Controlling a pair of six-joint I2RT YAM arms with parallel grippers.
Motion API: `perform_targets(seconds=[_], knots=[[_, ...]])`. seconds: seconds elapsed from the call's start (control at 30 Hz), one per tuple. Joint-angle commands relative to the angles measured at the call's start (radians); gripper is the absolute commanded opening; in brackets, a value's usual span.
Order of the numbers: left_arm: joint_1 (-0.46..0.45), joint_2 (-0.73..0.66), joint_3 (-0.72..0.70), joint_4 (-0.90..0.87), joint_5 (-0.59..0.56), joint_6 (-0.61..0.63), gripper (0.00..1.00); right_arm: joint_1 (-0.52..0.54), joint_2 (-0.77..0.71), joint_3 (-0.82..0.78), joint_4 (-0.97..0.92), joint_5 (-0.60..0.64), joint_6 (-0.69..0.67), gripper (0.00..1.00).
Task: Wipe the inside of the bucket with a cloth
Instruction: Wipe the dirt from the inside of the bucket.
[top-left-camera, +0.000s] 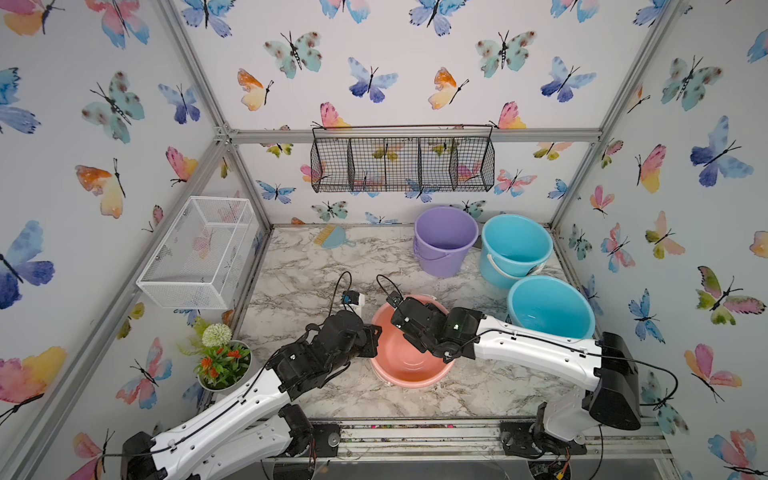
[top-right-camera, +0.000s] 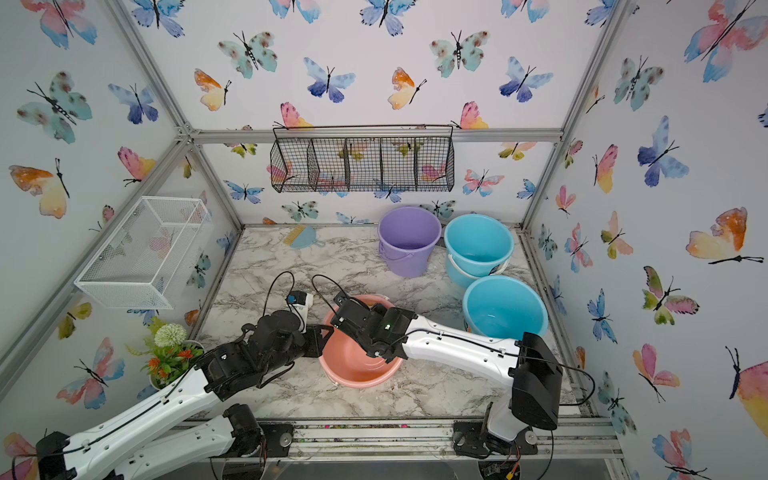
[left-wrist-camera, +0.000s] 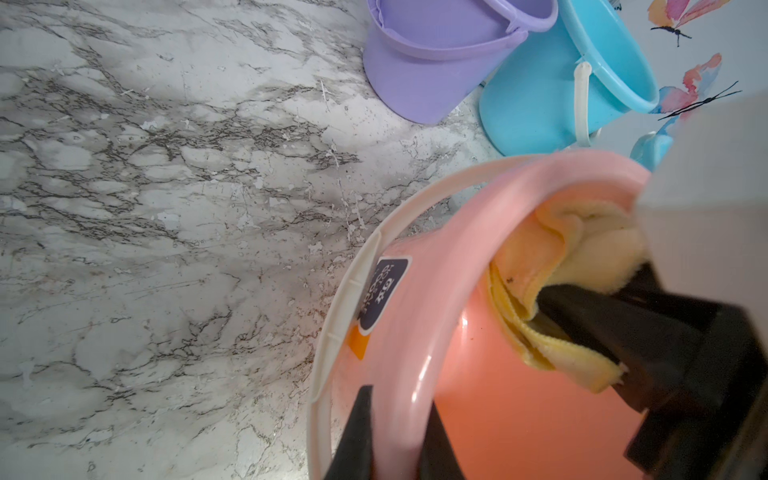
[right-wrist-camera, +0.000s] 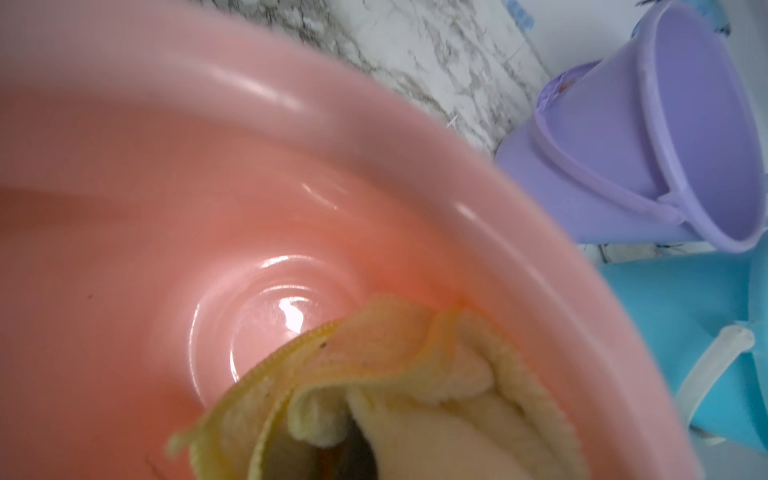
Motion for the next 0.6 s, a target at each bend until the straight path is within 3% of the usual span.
perform_targets(seconds=[0.0, 0.17, 0.4, 0.57], knots=[[-0.008, -0.016, 0.036, -0.016, -0.025, 0.022, 0.00, -0.008, 0.028, 0.016, -0.226, -0.125, 0.067, 0.02], [-0.008, -0.013, 0.041, -0.034, -0.039, 0.026, 0.00, -0.008, 0.032, -0.001, -0.304, -0.305, 0.079, 0.02], [-0.007, -0.004, 0.041, -0.027, -0.035, 0.022, 0.00, -0.007, 0.016, -0.062, -0.276, -0.630, 0.020, 0.02], [-0.008, -0.013, 0.044, -0.025, -0.034, 0.020, 0.00, -0.008, -0.020, -0.134, -0.130, -0.758, 0.013, 0.02]])
